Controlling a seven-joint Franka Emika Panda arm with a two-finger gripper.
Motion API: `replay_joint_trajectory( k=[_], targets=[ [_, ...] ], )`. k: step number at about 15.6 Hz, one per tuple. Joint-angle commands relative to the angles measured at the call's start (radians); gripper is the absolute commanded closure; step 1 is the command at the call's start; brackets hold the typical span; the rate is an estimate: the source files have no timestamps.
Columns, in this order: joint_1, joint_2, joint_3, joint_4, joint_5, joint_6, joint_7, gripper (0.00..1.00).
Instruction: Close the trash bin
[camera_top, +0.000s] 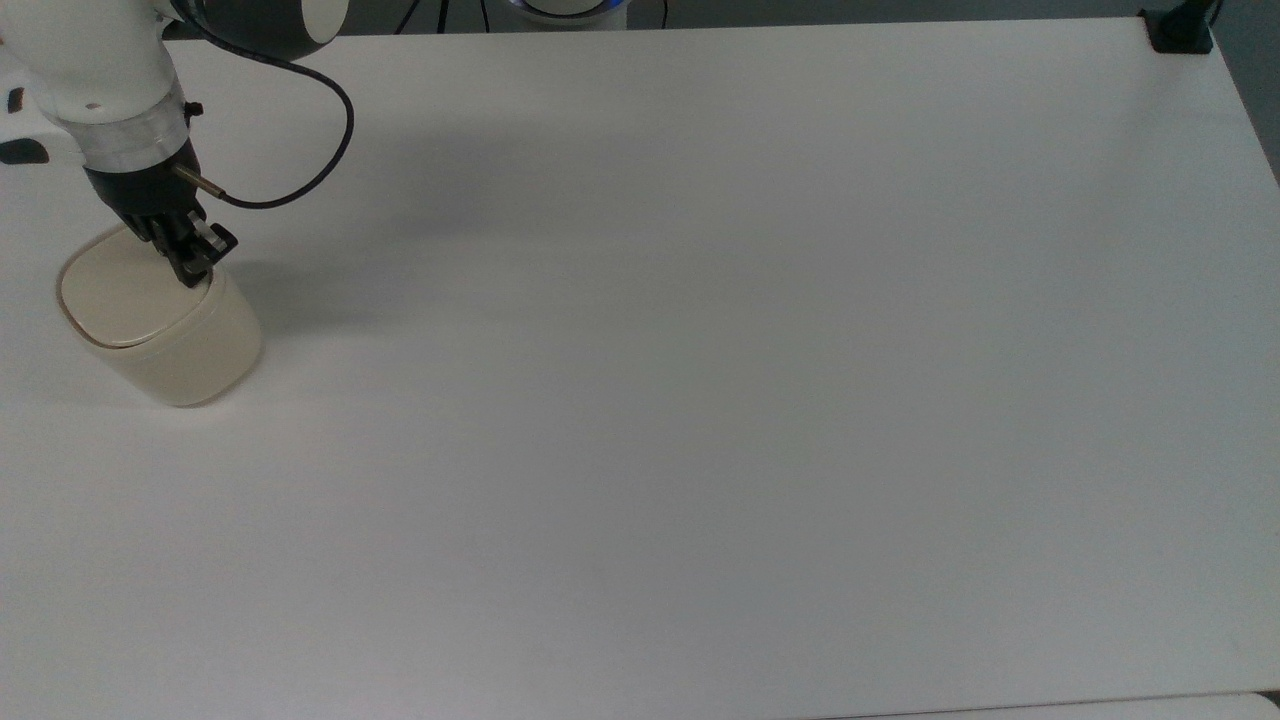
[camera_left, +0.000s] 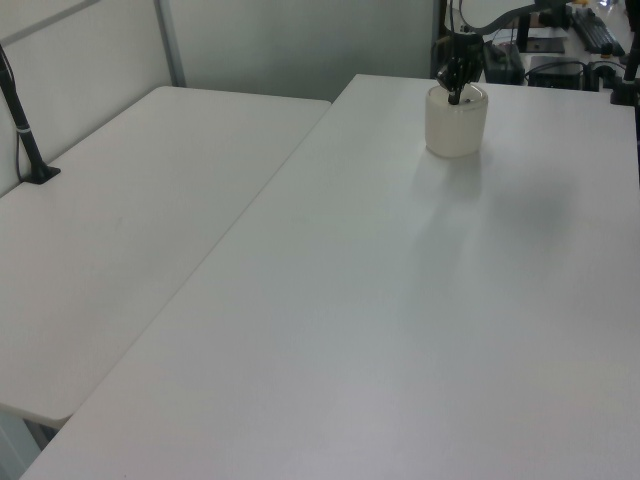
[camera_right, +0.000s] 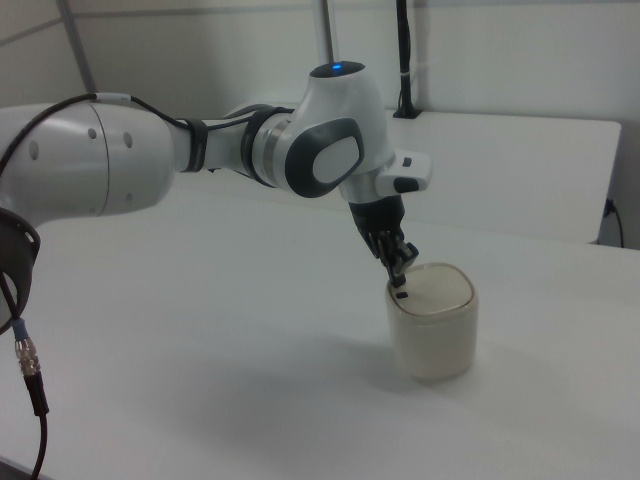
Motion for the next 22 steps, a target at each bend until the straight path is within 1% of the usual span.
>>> replay_joint_trajectory(
  k=[1, 4, 8, 11, 13, 17, 18, 20, 21, 22],
  targets=[
    [0.014, -0.001, 0.0, 0.022, 0.0, -0.022, -0.014, 1.0],
    [0.063, -0.047, 0.001, 0.038, -0.007, -0.102, -0.034, 1.0],
    [0.184, -0.121, 0.001, 0.038, -0.015, -0.185, -0.049, 1.0],
    [0.288, -0.178, 0.005, 0.041, -0.009, -0.309, -0.074, 1.0],
    [0.355, -0.202, 0.005, 0.036, -0.004, -0.366, -0.072, 1.0],
    [0.437, -0.245, 0.005, 0.012, 0.006, -0.415, -0.061, 0.97],
    [0.442, -0.266, 0.005, 0.004, 0.006, -0.415, -0.061, 0.92],
    [0.448, -0.288, 0.012, -0.005, 0.009, -0.417, -0.058, 0.74],
    [0.448, -0.294, 0.015, -0.007, 0.014, -0.417, -0.058, 0.63],
    [0.448, -0.297, 0.015, -0.008, 0.019, -0.418, -0.06, 0.27]
  ],
)
